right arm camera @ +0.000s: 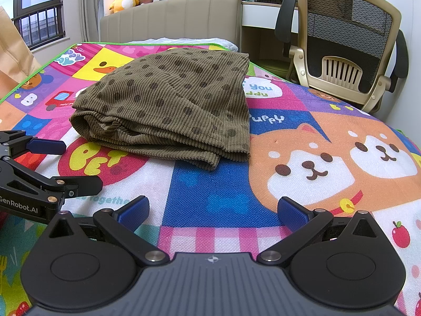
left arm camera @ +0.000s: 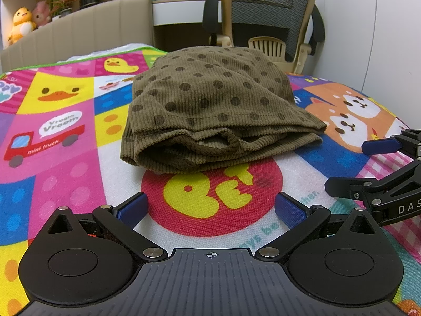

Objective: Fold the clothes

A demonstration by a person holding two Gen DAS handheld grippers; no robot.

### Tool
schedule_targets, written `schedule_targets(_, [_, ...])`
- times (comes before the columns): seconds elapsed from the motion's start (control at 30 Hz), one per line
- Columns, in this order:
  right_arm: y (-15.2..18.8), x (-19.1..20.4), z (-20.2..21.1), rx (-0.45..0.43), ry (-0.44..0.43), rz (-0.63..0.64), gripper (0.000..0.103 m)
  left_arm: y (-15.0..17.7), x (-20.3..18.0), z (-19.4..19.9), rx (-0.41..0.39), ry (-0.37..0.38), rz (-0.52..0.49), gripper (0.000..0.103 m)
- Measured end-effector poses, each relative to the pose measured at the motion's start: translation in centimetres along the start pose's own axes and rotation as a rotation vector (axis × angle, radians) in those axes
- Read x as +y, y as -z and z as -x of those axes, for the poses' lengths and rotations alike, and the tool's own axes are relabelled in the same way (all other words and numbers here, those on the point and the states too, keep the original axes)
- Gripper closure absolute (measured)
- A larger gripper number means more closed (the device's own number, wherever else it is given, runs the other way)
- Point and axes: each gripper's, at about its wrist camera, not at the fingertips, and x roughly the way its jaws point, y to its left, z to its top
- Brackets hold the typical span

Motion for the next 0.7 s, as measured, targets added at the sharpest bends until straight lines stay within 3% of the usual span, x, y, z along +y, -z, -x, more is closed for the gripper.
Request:
schedule_targets(0.27, [0.01,-0.02,0.01,-0.003,0.000,-0.004,0.000,-0.21,0.04,-0.07,0.006,0.007,-0.002,0.000])
schedule_targets(0.4, [0.01,-0.08,0.02,-0.003,0.000,-0.005,0.000,-0.82,-0.10,-0.08,0.062,0.000,0.015,0.000])
schedule_targets(0.5, [-0.01,-0.09,0.01,-0.004,0.000,-0.005,0.000,-0.49,-0.59,0.17,0.056,-0.034,0.038,0.000])
schedule_targets(0.7, [-0.02,-0.06,-0.01,-0.004,0.000,-0.006,0.000,-0.21,-0.41,0.31,0.041,-0.029,0.044,0.000])
